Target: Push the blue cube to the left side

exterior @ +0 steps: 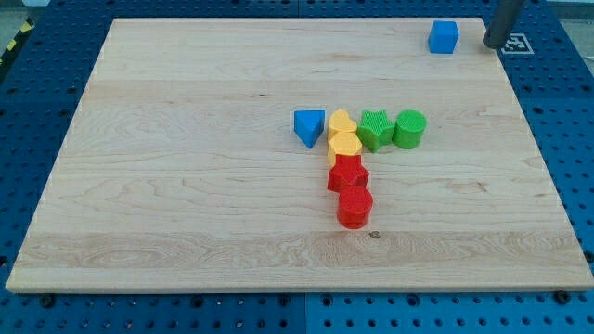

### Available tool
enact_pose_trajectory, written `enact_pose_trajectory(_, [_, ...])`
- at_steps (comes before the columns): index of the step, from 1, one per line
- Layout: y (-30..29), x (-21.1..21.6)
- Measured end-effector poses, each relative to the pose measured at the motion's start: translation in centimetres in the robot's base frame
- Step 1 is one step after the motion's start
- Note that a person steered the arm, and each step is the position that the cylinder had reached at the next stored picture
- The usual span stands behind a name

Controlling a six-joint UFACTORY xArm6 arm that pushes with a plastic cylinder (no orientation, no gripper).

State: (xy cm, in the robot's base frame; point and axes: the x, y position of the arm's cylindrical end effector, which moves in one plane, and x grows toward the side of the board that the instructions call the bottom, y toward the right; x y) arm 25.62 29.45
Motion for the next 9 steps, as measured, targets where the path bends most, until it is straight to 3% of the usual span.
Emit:
enact_pose_trajectory(3, [-6.2,-2.7])
enact_pose_trajectory(6, [-11.1,-1.7])
enact_pose_trajectory(9, [-11.2,-4.7])
